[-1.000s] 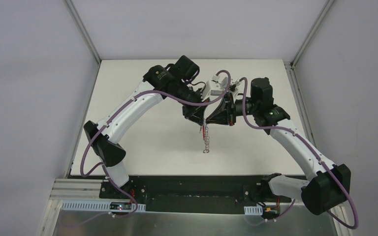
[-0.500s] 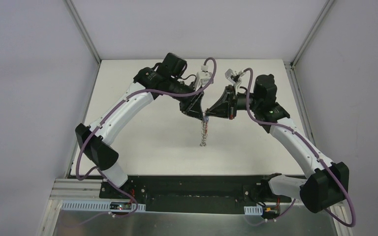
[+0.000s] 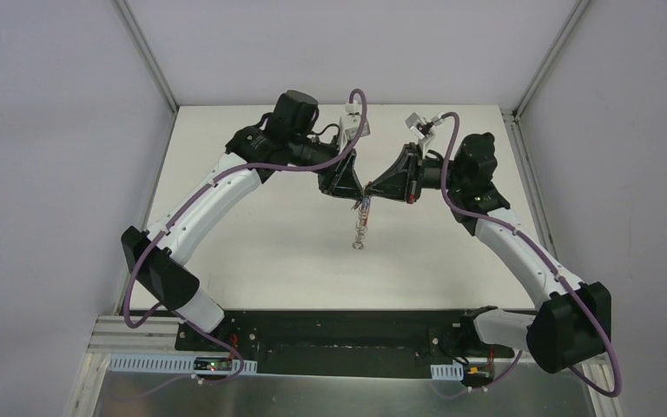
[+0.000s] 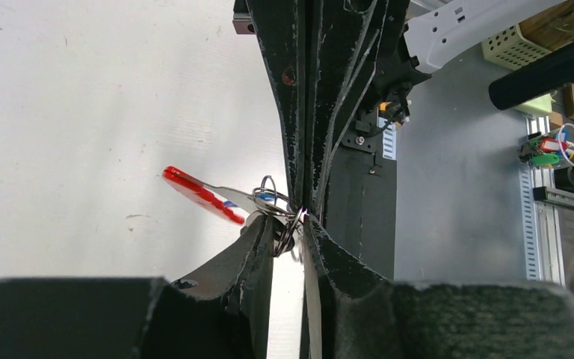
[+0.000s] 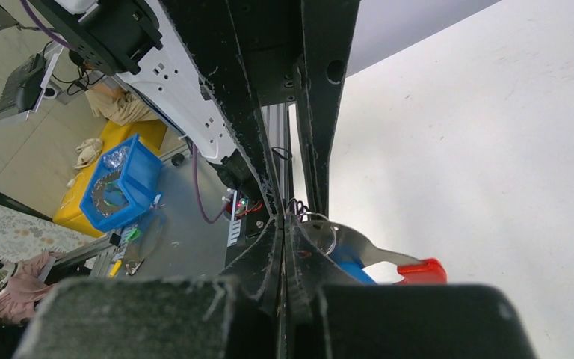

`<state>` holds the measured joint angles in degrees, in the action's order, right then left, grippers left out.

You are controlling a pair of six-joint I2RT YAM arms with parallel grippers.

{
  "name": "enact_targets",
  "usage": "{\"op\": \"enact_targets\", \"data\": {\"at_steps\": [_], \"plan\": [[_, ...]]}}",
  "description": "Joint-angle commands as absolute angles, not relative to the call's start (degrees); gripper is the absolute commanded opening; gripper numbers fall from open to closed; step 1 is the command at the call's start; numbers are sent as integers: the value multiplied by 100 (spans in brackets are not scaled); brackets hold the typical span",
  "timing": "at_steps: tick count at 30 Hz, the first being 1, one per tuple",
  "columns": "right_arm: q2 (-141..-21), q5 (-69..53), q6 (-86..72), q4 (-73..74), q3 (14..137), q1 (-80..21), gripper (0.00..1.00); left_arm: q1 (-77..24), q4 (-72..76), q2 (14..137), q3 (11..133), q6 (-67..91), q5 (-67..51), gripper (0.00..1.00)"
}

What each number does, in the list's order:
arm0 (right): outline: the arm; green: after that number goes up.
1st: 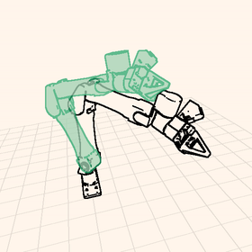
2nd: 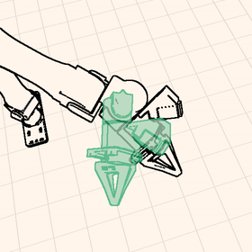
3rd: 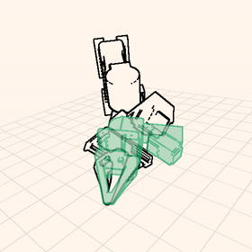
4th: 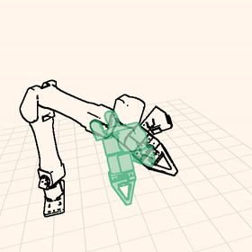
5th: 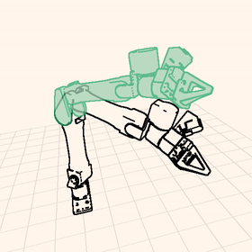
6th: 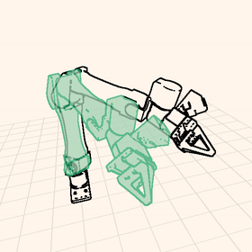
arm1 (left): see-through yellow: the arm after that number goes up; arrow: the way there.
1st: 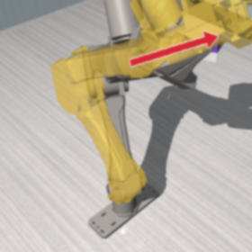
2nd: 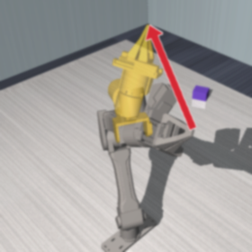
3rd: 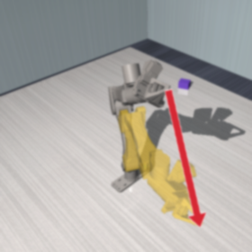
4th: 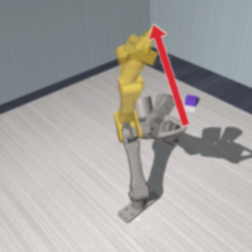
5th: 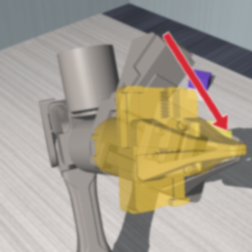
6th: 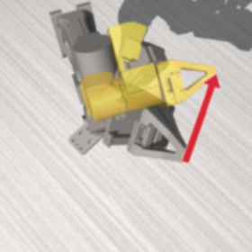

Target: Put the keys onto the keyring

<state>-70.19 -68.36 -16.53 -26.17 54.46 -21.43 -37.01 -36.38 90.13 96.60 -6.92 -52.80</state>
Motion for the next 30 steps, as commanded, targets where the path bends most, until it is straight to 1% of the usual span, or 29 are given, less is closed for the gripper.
{"op": "enact_targets", "data": {"at_steps": [1,5,22,27,30], "plan": [[-6972,-6980,-1819,-3120,5416,-2076,0,-3635,-3304,8803,9600,-559,-5565,19],[-6970,-6981,-1789,-3120,5389,-2023,0,-3597,-3322,8790,9560,-545,-5630,16],[-7047,-6983,-1731,-3120,5335,-1938,0,-3516,-3203,8717,9358,-518,-5859,16],[-7067,-6987,-1731,-3127,5327,-1938,0,-3507,-3090,8818,9466,-390,-5870,11],[-7066,-6996,-1723,-3129,5302,-1942,0,-3508,-3059,8895,9521,-336,-5890,7]]}}
